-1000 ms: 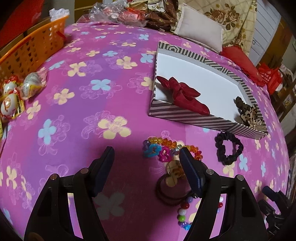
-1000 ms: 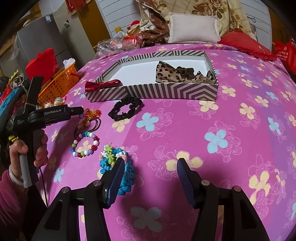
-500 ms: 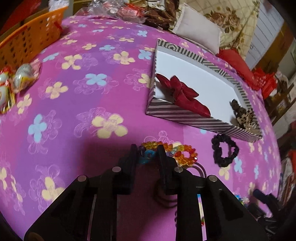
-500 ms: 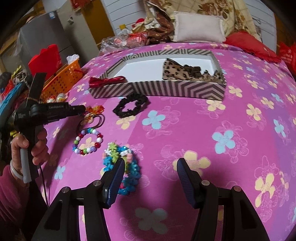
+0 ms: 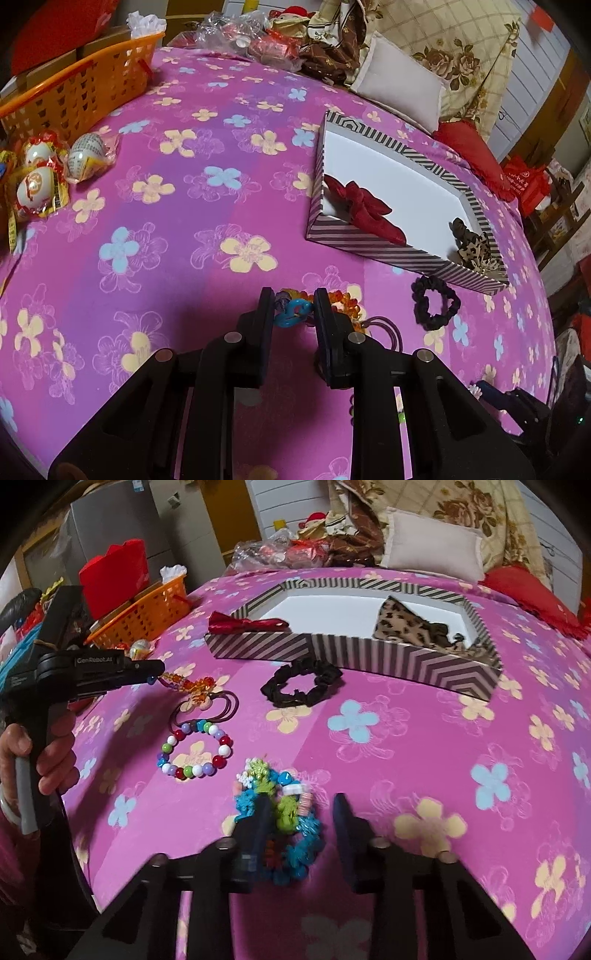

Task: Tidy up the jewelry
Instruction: 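Grasp the colorful hair clips with left tool while right tool grasps blue-green bracelet, then carry clips and bracelet into the white box and open both tools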

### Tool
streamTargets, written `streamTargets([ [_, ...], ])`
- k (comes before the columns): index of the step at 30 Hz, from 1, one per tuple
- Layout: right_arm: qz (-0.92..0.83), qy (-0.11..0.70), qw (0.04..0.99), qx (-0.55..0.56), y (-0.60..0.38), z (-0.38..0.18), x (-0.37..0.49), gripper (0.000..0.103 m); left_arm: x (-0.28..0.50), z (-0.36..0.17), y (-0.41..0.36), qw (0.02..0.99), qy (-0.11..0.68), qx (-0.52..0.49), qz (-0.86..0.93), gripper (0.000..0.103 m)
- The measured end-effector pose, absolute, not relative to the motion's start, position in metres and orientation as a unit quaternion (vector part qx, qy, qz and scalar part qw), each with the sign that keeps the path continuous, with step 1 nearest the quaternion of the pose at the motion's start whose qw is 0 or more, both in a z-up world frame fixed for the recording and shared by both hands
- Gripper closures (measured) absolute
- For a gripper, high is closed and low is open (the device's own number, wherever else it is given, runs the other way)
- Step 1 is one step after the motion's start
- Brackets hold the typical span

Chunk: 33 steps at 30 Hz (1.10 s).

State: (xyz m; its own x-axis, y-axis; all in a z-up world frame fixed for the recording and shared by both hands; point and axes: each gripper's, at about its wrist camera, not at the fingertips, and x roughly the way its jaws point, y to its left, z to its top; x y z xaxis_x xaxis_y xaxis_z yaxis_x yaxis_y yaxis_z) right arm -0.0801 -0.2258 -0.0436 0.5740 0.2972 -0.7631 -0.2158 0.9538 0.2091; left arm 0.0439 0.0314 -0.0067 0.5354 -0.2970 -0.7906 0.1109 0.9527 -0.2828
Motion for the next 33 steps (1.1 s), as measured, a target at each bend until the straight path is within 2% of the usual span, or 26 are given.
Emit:
streamTargets([
  [1, 0.148, 0.437, 0.886, 0.048, -0.225, -0.044, -0.079, 0.084, 0.043, -0.007, 0.033, 0.87, 0.469, -0.101, -0.115, 0.083],
  [3, 0.147, 0.434, 0.888, 0.041, -0.222, -0.043, -0.081, 0.084, 0.045, -0.009, 0.037, 0.868, 0.472, -0.105, -0.111, 0.083],
  [4, 0.148, 0.428, 0.891, 0.041, -0.222, -0.041, -0.083, 0.09, 0.045, -0.009, 0.039, 0.867, 0.474, -0.109, -0.11, 0.083],
  [5, 0.148, 0.421, 0.894, 0.042, -0.222, -0.038, -0.086, 0.091, 0.045, -0.009, 0.042, 0.865, 0.476, -0.114, -0.109, 0.083],
  [23, 0.165, 0.336, 0.922, 0.096, -0.239, 0.033, -0.11, 0.091, 0.023, 0.03, 0.053, 0.872, 0.461, -0.115, -0.119, 0.083],
  [33, 0.171, 0.323, 0.924, 0.109, -0.248, 0.052, -0.114, 0.091, 0.008, 0.062, 0.048, 0.885, 0.438, -0.096, -0.126, 0.083],
])
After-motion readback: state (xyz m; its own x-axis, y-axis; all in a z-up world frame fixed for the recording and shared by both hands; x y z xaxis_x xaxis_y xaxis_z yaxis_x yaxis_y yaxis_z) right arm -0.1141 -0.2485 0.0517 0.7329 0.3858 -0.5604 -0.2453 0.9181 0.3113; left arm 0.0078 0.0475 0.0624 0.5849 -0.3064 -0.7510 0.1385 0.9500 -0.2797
